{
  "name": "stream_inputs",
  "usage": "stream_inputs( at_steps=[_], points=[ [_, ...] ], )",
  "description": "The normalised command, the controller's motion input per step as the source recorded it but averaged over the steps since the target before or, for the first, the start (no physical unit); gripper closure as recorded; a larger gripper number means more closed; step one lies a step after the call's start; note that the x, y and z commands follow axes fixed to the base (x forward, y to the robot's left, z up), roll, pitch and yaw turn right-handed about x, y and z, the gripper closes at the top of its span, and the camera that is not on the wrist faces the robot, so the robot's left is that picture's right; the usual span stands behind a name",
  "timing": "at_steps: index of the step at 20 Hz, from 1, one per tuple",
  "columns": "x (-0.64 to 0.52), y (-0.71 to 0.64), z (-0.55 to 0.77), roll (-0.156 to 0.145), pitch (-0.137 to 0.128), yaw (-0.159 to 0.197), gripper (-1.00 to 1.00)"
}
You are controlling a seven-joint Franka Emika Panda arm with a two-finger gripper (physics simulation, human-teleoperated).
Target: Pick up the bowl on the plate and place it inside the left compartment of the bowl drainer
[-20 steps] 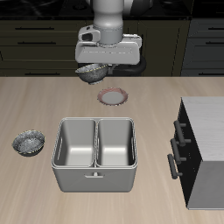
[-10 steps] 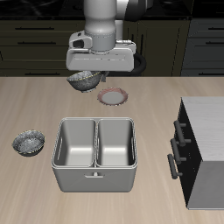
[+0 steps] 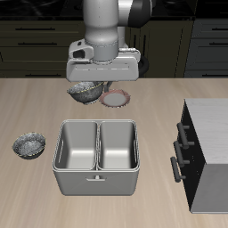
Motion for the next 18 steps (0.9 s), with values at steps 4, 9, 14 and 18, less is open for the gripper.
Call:
stream_inputs(
  at_steps=[4, 9, 14, 18],
  points=[
    [0.25, 0.13, -0.03, 0.042, 0.013, 0.013, 1.0],
    [0.28, 0.13, 0.0, 0.021, 0.012, 0.013, 1.0],
    [0.3, 0.12, 0.02, 0.034, 0.001, -0.004, 1.0],
    [0.3, 0.2, -0.06, 0.044, 0.019, -0.027, 1.0]
  ],
)
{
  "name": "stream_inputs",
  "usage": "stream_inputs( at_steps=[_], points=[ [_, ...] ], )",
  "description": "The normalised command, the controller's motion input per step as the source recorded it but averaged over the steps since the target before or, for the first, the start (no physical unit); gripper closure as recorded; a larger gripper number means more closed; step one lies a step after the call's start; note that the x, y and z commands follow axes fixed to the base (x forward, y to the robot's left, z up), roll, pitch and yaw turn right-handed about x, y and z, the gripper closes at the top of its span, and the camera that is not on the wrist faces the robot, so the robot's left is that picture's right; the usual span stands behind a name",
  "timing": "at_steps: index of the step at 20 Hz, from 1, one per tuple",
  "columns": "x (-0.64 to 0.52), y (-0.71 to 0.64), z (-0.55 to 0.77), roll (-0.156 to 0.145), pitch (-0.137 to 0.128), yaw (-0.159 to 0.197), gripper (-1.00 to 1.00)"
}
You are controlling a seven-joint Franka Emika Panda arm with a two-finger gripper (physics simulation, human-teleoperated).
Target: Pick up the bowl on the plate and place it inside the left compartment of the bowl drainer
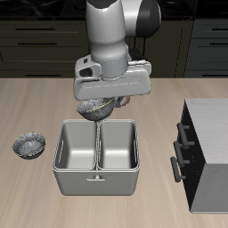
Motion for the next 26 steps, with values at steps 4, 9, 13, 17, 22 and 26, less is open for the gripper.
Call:
stream_inputs(
  at_steps=[4, 9, 13, 17, 22, 26],
  points=[
    [0.15, 0.26, -0.1, 0.055, 0.019, -0.019, 1.0],
    [0.08, 0.29, -0.14, 0.059, 0.01, 0.008, 1.0],
    [0.07, 0.11, -0.2, 0.028, 0.039, -0.013, 1.0],
    [0.03, 0.09, -0.18, 0.021, 0.027, -0.005, 1.0],
    [0.02, 0.09, -0.25, 0.027, 0.042, -0.017, 1.0],
    [0.07, 0.19, -0.16, 0.034, 0.024, 0.009, 1.0]
  ],
)
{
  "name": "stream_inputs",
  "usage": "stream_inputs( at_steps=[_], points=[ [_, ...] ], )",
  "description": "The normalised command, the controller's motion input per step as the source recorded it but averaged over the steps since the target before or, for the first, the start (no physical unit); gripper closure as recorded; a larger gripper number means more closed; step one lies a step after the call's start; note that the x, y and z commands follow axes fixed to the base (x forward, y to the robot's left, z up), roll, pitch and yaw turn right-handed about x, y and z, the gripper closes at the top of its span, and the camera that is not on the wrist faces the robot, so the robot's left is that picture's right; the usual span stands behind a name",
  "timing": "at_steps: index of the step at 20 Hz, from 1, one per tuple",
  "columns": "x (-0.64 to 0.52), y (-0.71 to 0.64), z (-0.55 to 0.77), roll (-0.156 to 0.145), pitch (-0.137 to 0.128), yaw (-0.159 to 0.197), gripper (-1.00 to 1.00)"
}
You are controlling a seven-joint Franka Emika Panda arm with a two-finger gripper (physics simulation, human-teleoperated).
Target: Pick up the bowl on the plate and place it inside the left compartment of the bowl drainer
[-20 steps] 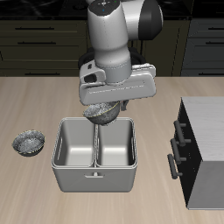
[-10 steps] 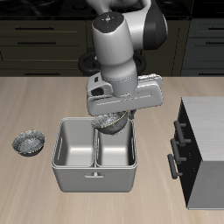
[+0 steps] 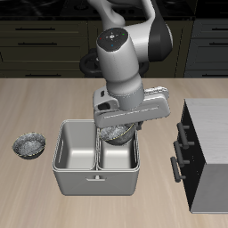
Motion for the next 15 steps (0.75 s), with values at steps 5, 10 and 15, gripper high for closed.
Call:
stream_inputs(
  at_steps=[5, 10, 15],
  points=[
    [0.02, 0.07, -0.11, -0.024, 0.031, 0.029, 1.0],
    [-0.06, -0.01, -0.03, 0.014, 0.018, 0.014, -1.0],
    [-0.07, -0.05, 0.02, -0.029, -0.004, 0.004, -1.0]
  ],
)
